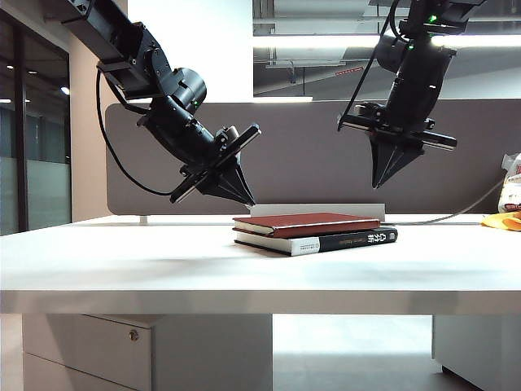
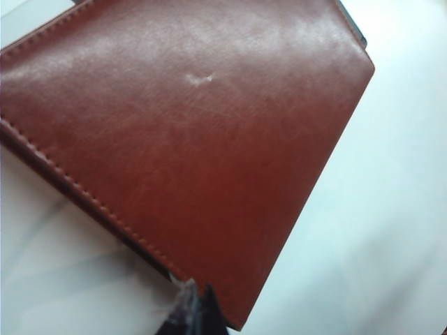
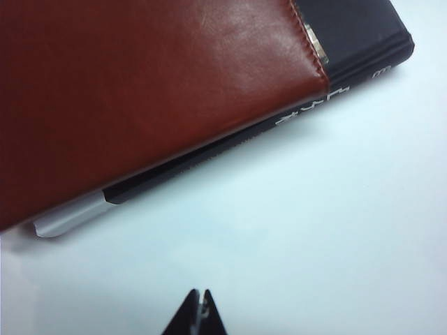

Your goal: Pick up the red book and place it on top of the black book.

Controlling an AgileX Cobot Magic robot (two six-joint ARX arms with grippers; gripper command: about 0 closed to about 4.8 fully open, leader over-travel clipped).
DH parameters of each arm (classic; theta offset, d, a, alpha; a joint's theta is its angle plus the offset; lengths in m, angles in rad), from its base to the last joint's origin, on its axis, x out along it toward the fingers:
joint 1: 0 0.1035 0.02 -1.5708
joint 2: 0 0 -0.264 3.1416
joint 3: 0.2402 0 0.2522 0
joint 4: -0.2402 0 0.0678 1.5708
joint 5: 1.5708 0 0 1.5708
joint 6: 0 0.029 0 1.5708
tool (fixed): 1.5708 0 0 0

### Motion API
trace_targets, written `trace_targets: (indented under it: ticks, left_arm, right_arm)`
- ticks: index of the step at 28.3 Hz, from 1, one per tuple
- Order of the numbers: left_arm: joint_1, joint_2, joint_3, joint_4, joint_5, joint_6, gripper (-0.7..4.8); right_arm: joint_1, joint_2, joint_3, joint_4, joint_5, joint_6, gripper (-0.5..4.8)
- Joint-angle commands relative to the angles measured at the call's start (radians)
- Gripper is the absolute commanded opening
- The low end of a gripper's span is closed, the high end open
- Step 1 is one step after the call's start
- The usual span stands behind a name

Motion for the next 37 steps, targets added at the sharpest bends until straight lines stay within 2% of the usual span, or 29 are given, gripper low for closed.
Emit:
trace_targets:
  ticks: [1,8,19,21,27,37]
  left_arm:
    - [0.005,-0.002,0.007,-0.037,-0.043,0.010,-0.06]
    - [0.017,0.020,0.018,-0.064,-0.052,0.038,-0.06]
    - [0.010,0.092,0.111,-0.084,-0.026,0.011,-0.06]
    - [0.008,0.113,0.138,-0.087,0.007,-0.010,-0.06]
    - [-0.003,0.129,0.142,-0.088,-0.022,-0.018,-0.06]
    - [-0.011,0.129,0.142,-0.069,-0.012,-0.017,-0.06]
  right_arm:
    - [0.003,-0.008,0.003,0.000,-0.005,-0.002,-0.06]
    - [0.003,-0.008,0.003,0.005,-0.004,-0.002,-0.06]
    - [0.006,-0.008,0.003,0.004,-0.004,-0.002,-0.06]
    - [0.006,-0.008,0.003,0.005,-0.004,-0.002,-0.06]
    - [0.006,-0.008,0.003,0.005,-0.004,-0.002,-0.06]
    - [0.006,-0.008,0.003,0.003,-0.005,-0.002,-0.06]
